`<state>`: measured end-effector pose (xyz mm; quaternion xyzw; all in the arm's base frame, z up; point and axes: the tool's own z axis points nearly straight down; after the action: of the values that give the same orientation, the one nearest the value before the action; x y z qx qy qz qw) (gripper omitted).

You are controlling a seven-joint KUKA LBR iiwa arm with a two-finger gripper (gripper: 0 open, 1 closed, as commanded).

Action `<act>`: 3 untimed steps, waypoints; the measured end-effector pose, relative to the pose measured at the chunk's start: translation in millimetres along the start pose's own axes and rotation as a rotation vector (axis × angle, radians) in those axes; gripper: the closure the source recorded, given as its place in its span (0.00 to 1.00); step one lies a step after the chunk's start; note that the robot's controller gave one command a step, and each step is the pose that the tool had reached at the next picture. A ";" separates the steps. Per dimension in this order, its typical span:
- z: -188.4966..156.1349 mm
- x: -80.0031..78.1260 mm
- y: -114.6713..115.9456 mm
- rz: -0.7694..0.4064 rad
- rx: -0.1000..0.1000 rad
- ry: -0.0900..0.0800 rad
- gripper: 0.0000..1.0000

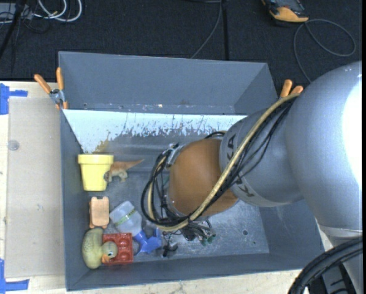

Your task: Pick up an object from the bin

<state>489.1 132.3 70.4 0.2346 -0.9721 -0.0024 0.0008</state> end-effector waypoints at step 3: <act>-82.7 -10.0 13.6 -0.004 -0.001 0.001 1.00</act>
Offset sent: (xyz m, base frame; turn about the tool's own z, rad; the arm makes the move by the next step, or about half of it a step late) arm 0.0029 0.0162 0.0835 -0.0033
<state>492.0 148.6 153.1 0.2367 -0.9716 -0.0026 0.0012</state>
